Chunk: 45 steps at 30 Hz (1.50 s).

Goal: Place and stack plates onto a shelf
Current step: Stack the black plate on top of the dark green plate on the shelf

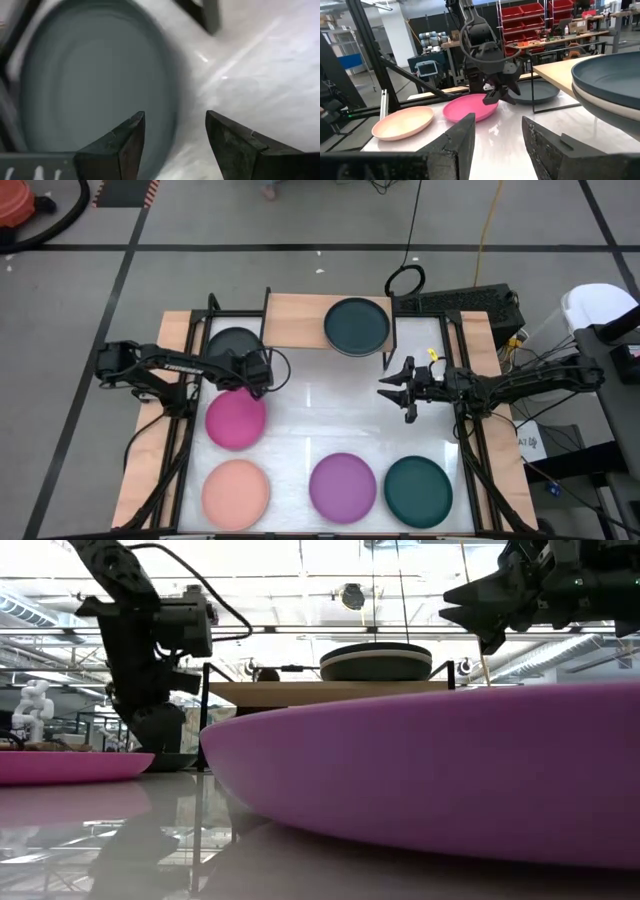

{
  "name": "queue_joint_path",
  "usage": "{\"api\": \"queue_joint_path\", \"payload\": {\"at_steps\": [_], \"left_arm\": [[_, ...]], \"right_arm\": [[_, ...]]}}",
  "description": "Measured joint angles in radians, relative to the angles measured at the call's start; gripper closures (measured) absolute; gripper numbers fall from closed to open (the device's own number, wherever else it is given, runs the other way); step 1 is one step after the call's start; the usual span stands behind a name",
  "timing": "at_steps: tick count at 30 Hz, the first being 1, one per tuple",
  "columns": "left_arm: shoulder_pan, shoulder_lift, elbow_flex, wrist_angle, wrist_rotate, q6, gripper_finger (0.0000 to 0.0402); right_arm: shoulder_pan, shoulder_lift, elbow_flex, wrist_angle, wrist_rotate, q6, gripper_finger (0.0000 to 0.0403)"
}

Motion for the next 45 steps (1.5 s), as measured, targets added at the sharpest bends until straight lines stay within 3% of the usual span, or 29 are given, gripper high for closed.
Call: {"api": "queue_joint_path", "payload": {"at_steps": [4, 20, 23, 34, 45], "left_arm": [[0.021, 0.000, -0.056, 0.094, 0.032, 0.044, 0.0188], [0.069, -0.001, -0.080, 0.124, 0.017, 0.052, 0.0193], [0.069, 0.000, -0.080, 0.125, 0.016, 0.058, 0.0220], [0.069, 0.000, -0.076, 0.115, 0.032, 0.046, 0.0386], [0.031, -0.001, 0.066, -0.079, 0.031, -0.055, 0.0390]], "right_arm": [[0.000, 0.000, 0.000, 0.001, 0.000, 0.016, 0.0260], [0.000, 0.000, 0.000, 0.003, 0.004, 0.015, 0.0260], [0.000, 0.000, 0.000, 0.003, 0.005, 0.015, 0.0260], [0.000, 0.000, 0.000, 0.003, 0.005, 0.015, 0.0260], [0.000, 0.000, 0.000, 0.003, 0.005, 0.016, 0.0260]]}}
